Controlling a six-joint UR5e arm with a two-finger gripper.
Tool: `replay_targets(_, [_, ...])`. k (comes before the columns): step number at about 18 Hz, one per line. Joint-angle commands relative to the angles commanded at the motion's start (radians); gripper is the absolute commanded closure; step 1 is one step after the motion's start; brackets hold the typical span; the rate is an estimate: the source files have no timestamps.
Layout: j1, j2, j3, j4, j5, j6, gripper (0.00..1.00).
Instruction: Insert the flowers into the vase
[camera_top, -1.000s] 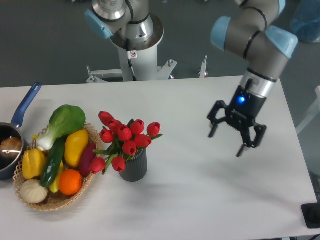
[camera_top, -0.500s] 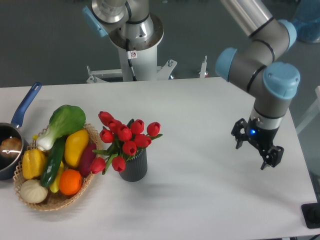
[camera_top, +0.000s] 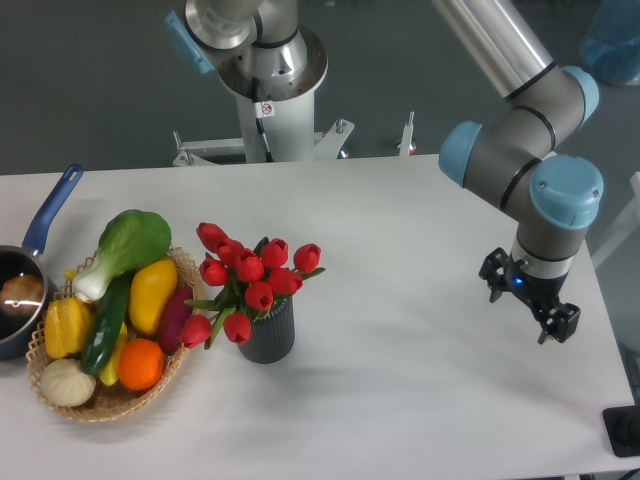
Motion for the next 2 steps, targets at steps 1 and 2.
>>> replay_targets(1, [0.0,-0.002,0.005,0.0,0.002,0.0,0.0])
replay_targets(2, [0.0,-0.003,0.005,0.0,0.003,-0.002,0.0])
